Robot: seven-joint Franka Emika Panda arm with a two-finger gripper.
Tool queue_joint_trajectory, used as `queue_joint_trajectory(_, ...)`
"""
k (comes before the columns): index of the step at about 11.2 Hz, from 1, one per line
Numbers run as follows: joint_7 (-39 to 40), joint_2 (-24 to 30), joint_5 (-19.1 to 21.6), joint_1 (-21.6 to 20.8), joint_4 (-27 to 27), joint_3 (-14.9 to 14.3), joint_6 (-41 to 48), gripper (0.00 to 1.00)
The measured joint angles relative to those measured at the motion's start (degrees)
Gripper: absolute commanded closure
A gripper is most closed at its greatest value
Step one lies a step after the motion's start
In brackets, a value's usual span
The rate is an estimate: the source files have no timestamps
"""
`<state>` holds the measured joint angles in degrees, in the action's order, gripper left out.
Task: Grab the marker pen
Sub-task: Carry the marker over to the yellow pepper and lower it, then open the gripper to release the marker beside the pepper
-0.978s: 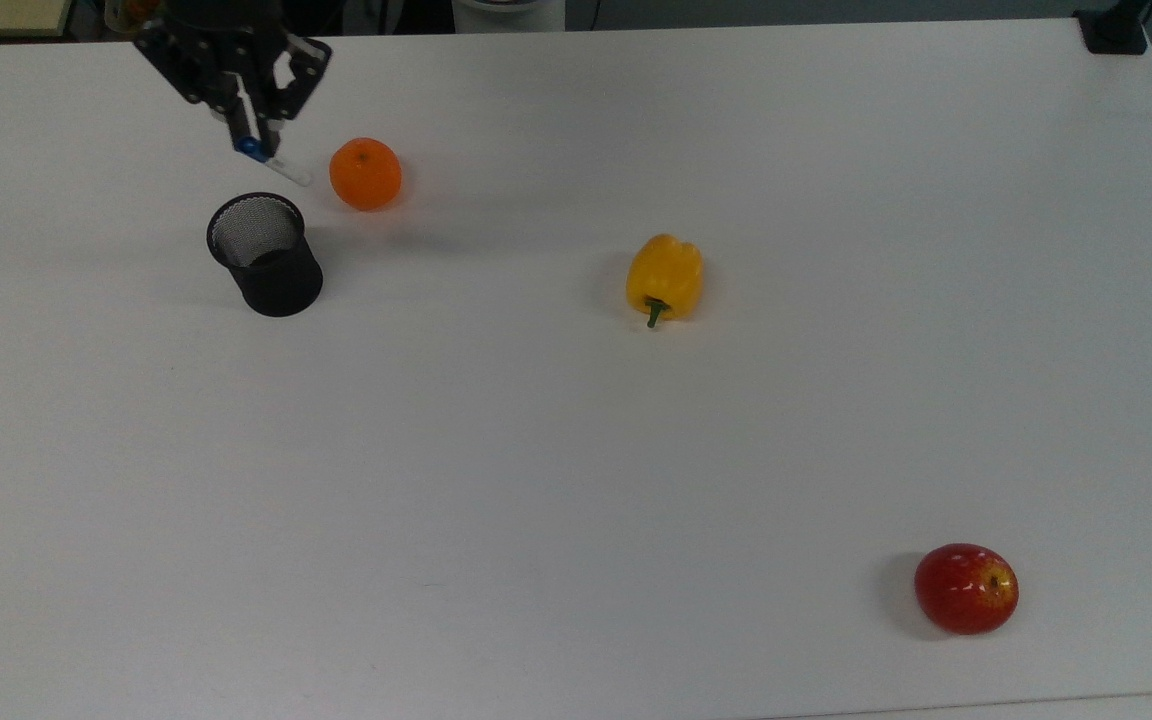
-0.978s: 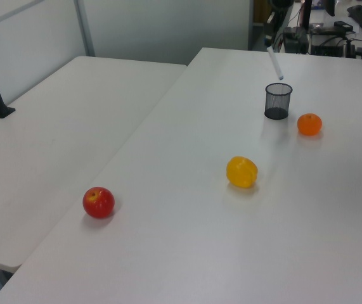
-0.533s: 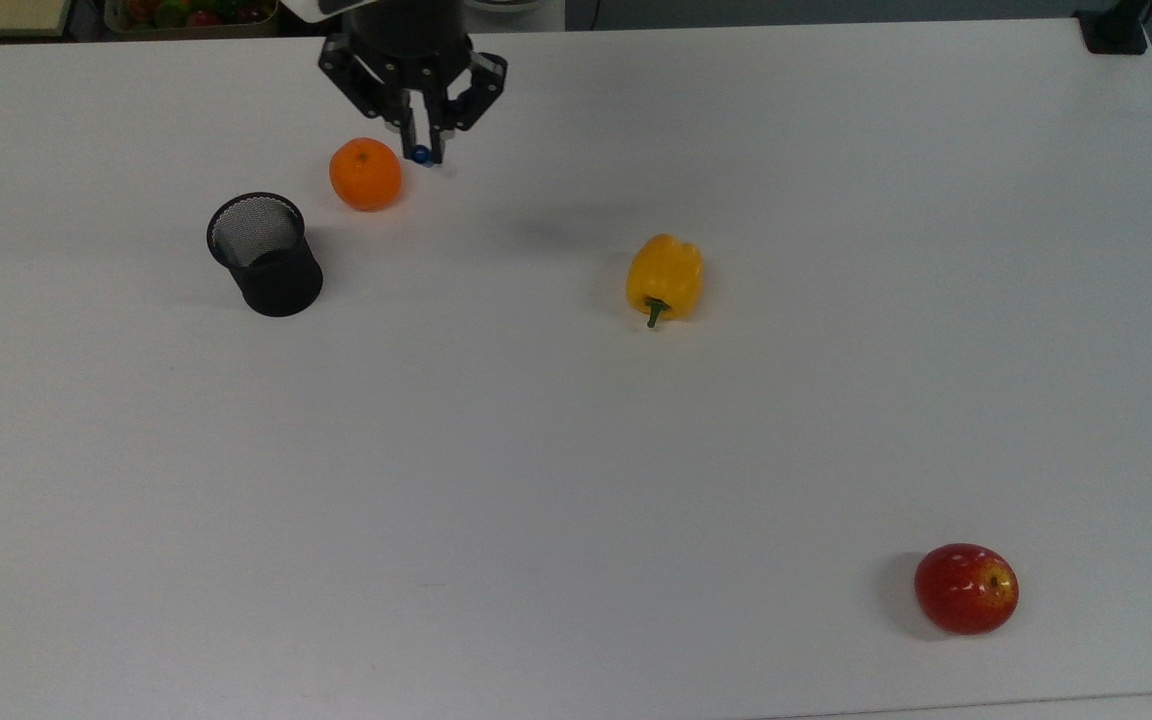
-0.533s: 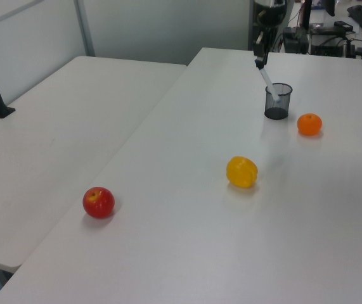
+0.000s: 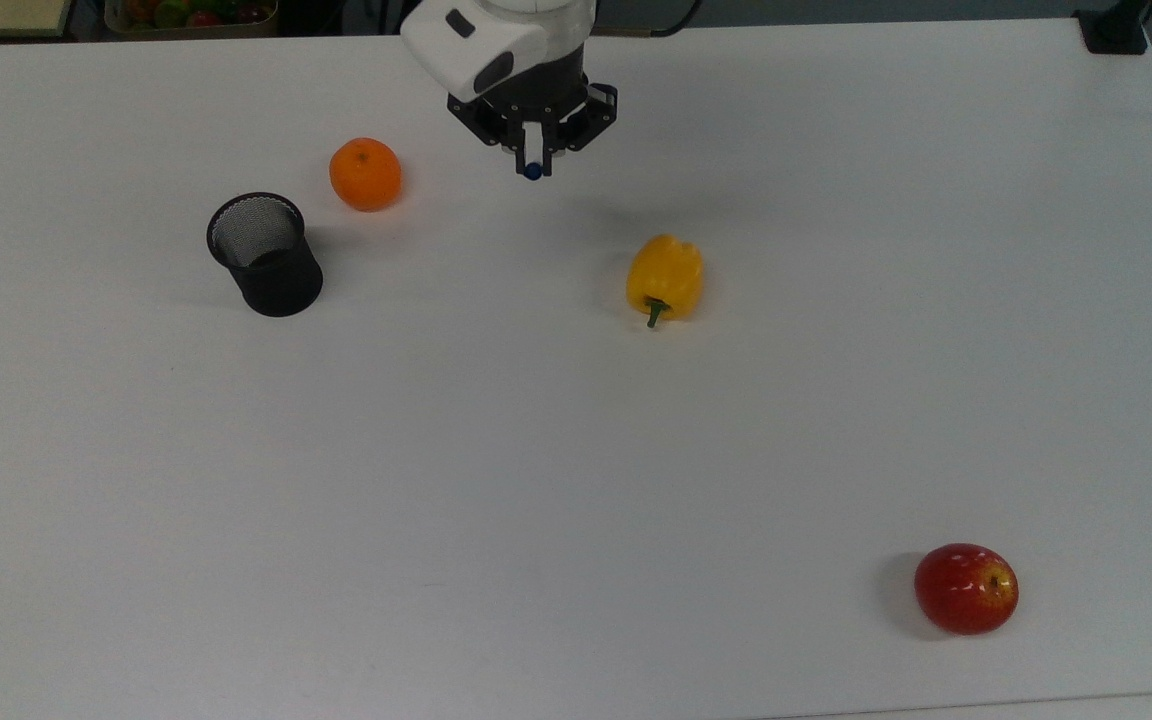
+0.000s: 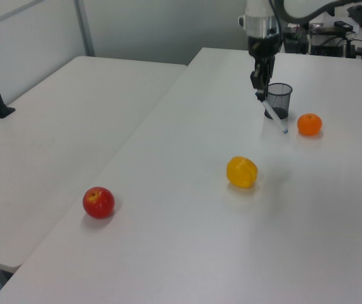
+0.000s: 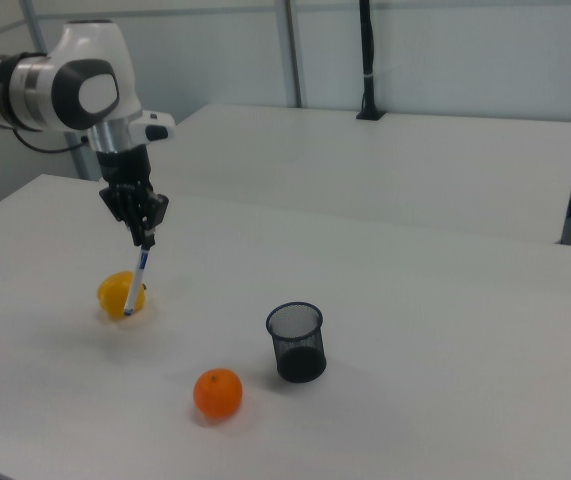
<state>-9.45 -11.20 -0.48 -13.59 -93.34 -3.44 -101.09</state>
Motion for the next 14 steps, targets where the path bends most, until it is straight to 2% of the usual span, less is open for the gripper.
queue_joint_trajectory(3, 0.00, -2.34, 0.00, -1.10, -0.98, 0.05, 0.00, 0.85)
queue_joint_trajectory(4, 0.00, -3.01, 0.00, -1.12, -1.00, 0.08, 0.00, 0.77)
queue_joint_trajectory(6, 0.00, -3.66, 0.00, -1.12, -1.00, 0.08, -0.01, 0.02)
queue_joint_trajectory(14, 0.00, -2.95, -0.03, -1.01, 0.22, 0.09, -0.01, 0.00)
